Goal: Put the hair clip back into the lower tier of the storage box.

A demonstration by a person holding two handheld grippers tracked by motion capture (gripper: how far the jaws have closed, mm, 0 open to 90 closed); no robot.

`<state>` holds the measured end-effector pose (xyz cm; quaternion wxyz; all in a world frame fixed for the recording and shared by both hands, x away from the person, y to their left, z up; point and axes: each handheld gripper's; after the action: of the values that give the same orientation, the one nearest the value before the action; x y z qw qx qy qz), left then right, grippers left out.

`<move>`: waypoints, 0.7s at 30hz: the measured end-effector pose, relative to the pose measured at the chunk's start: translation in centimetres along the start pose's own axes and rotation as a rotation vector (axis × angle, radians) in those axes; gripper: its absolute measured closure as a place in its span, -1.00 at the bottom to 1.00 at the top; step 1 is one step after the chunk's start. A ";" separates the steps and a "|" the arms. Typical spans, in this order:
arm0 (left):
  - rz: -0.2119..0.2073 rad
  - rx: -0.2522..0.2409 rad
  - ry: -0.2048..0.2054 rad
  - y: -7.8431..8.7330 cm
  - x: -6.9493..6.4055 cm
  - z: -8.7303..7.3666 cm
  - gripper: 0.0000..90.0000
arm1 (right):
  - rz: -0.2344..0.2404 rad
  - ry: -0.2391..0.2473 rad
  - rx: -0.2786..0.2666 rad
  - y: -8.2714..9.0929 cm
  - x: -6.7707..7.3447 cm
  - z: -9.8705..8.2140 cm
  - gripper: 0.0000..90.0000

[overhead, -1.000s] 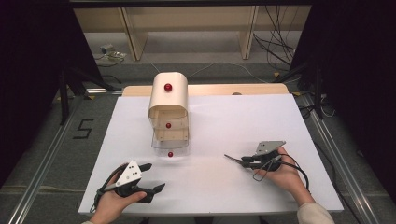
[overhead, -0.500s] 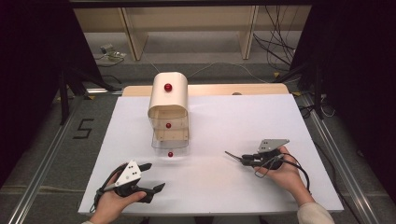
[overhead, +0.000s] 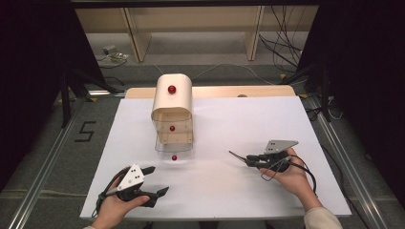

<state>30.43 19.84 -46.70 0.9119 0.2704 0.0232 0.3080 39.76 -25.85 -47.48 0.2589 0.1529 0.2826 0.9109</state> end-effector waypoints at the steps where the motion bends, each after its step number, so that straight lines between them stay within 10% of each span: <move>1: 0.001 0.000 0.000 0.0 0.0 0.0 -0.64 | 0.000 0.000 0.000 0.0 0.0 0.0 0.72; 21: 0.007 -0.001 0.003 0.1 0.1 0.0 -0.64 | 0.009 0.022 -0.020 -0.2 0.6 1.6 0.72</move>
<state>30.43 19.96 -46.66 0.9110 0.2694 0.0233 0.3115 40.01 -24.71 -46.22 0.2531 0.1414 0.2756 0.9165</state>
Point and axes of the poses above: each handheld gripper's, and its own axes: y roughly backward along the jaws, z roughly out of its top, x roughly to its left, and after that the axes turned 7 degrees about -y, right-handed
